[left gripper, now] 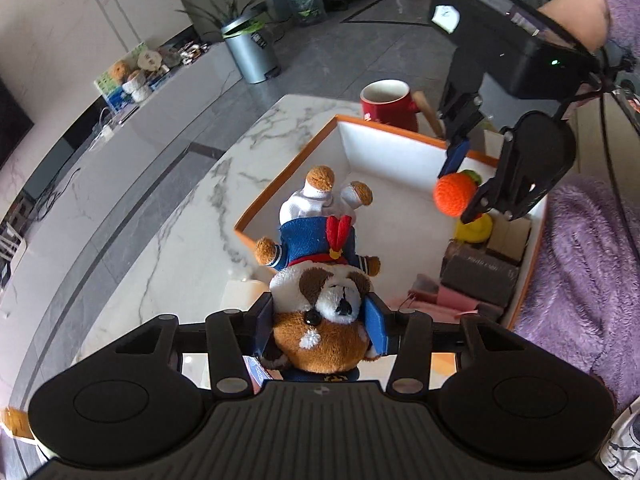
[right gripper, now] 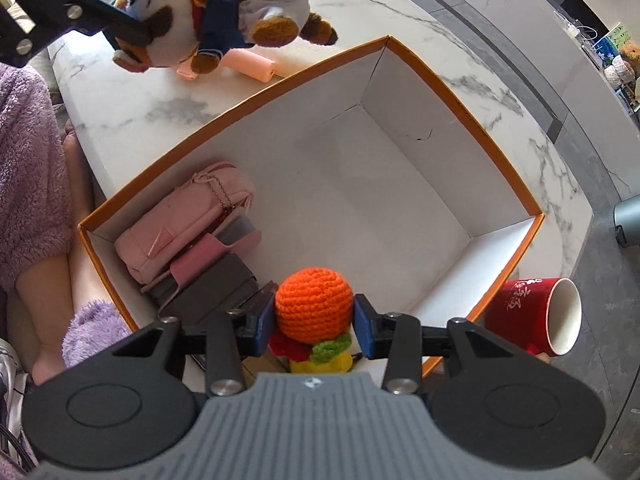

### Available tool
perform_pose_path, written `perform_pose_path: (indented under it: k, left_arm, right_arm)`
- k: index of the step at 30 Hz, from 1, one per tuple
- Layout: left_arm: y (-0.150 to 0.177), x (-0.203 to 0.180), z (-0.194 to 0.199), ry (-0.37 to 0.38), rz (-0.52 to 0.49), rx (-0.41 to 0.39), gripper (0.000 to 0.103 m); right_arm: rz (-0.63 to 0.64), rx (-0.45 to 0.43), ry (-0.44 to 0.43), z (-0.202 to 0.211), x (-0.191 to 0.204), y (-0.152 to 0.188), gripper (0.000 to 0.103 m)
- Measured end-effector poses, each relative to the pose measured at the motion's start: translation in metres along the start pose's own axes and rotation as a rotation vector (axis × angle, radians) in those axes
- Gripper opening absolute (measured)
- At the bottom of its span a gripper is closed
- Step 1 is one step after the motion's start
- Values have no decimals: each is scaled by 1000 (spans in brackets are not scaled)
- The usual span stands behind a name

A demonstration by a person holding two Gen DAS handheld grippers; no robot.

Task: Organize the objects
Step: 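Carry the ball and plush panda with both tools over the box, then lower the ball and panda into the box and open both tools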

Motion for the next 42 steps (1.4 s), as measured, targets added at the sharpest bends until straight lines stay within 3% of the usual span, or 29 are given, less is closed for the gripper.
perform_pose_path:
  k: [4, 9, 19, 27, 35, 42]
  left_arm:
    - [-26, -23, -22, 25, -106, 10, 56]
    - [-46, -42, -70, 65, -186, 67, 56]
    - [-66, -45, -139, 122, -319, 161, 56]
    - [-75, -44, -171, 216, -320, 167, 56]
    - [-68, -35, -200, 259, -309, 240, 59]
    - [-69, -29, -206, 284, -293, 263, 63]
  right_arm:
    - [29, -34, 12, 3, -6, 8, 43]
    - [45, -16, 38, -8, -18, 14, 43]
    - [66, 14, -51, -49, -32, 3, 43]
    - [54, 31, -129, -73, -40, -4, 43]
    - [-61, 39, -240, -82, -58, -6, 43]
    - [-92, 77, -265, -96, -57, -11, 44]
Point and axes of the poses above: each gripper's, at about its wrist camera, not at the fingertips, and z roughly against the way its jaws point, x to its left, y to its underside, the point moved 1 cm from there along -z, roughly the way its jaws point, and after that the axes turned 6 degrees about x, right-handed, at the moved point
